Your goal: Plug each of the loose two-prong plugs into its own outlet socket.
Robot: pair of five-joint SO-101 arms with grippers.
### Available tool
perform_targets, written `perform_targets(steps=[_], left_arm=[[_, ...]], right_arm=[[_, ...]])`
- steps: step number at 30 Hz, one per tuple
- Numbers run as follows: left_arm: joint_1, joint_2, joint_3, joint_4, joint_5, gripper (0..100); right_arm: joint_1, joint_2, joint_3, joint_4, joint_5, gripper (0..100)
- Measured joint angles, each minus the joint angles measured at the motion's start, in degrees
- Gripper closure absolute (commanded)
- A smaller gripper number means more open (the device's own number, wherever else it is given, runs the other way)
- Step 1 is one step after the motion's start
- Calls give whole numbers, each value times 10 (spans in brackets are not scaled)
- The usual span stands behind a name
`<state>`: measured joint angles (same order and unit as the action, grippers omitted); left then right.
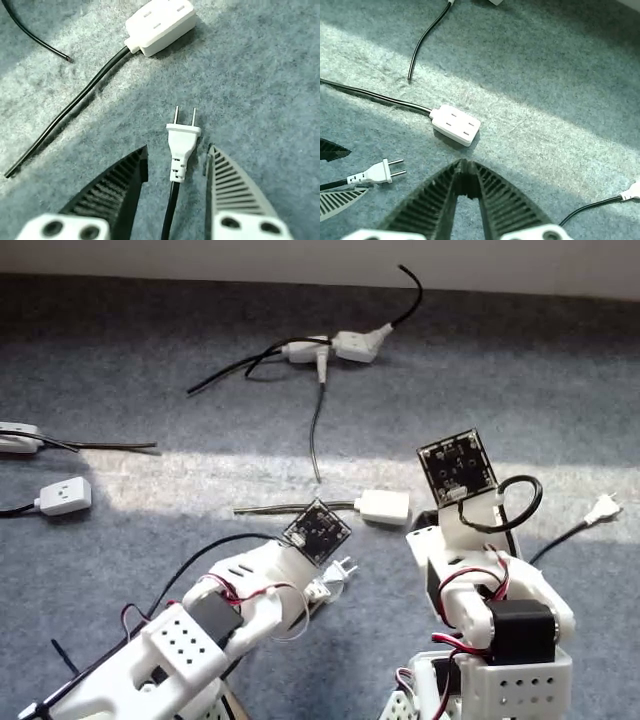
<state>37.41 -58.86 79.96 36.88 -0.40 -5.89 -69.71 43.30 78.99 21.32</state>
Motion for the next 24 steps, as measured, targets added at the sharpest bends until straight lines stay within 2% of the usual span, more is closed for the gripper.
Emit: perform_targets(steps=[4, 7, 13, 20, 24], left_arm=[[-25, 69, -54, 34, -11, 812], [-27, 176, -118, 62, -46, 815], [-32, 383, -239, 87, -52, 815], [-29, 366, -259, 105, -52, 815], [10, 355, -259, 105, -28, 815]], right_arm=[[0, 0, 0, 0, -20, 991], [0, 0, 0, 0, -26, 991], [0, 0, 0, 0, -28, 991], [0, 0, 0, 0, -28, 991], [0, 0, 0, 0, -28, 991]])
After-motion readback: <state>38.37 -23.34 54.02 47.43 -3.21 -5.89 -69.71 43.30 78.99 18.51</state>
